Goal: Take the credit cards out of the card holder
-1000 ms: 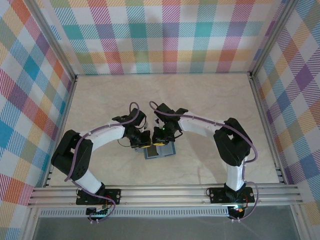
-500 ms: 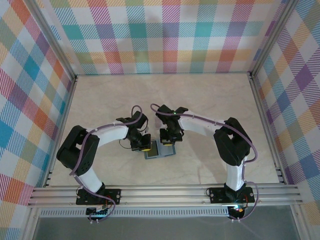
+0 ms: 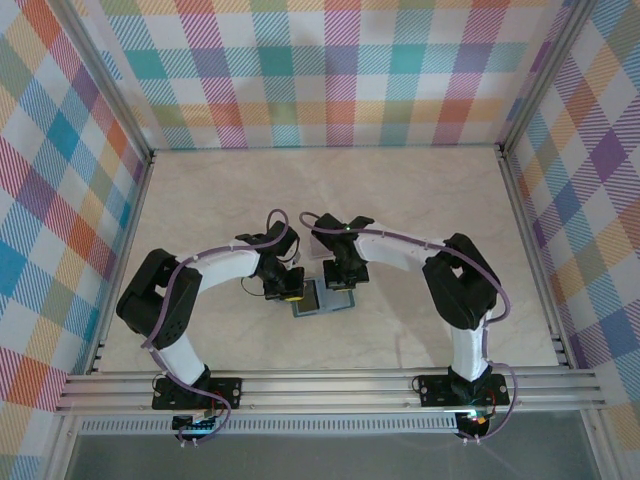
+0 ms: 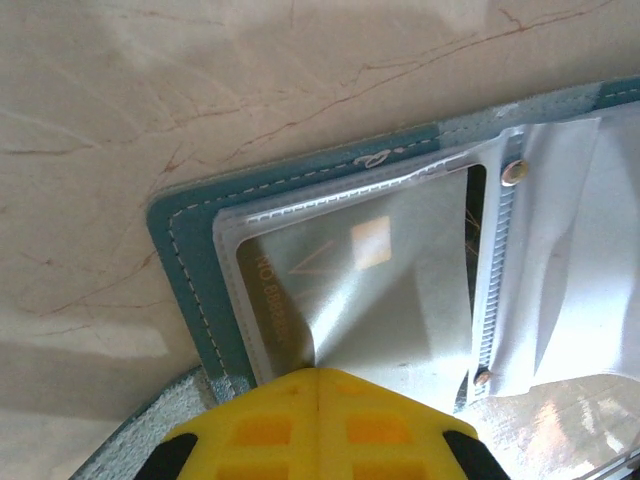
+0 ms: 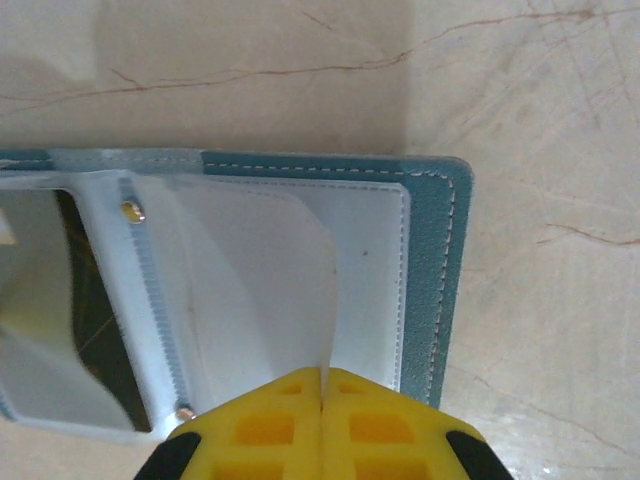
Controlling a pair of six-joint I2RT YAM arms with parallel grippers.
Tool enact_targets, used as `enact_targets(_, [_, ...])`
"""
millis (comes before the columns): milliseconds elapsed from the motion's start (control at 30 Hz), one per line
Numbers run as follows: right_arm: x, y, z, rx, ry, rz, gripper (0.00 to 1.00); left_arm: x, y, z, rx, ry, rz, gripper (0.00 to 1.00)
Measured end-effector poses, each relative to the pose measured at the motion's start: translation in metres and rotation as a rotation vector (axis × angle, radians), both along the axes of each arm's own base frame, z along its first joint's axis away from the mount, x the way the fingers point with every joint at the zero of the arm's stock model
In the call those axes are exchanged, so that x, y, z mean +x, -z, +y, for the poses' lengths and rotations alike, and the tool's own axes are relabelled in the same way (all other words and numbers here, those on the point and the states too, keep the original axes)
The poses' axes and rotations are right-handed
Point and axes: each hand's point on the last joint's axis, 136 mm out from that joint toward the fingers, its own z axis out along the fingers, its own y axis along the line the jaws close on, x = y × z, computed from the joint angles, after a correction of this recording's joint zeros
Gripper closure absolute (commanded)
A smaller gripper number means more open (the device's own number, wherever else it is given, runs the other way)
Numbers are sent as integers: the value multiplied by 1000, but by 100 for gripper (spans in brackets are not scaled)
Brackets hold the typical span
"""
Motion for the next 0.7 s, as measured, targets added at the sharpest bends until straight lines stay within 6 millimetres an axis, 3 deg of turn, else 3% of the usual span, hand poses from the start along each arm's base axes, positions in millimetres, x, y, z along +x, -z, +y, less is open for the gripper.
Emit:
enact_targets(133, [-1, 14, -2, -19, -5, 15, 95, 0, 0, 0, 0, 6, -1, 100])
enact_targets(333, [-1, 15, -1, -16, -25, 14, 77, 0, 0, -1, 0, 8, -1, 100])
enact_targets(700, [-6, 7, -17, -70, -24, 18, 63, 0, -1, 2, 18, 16, 0, 100])
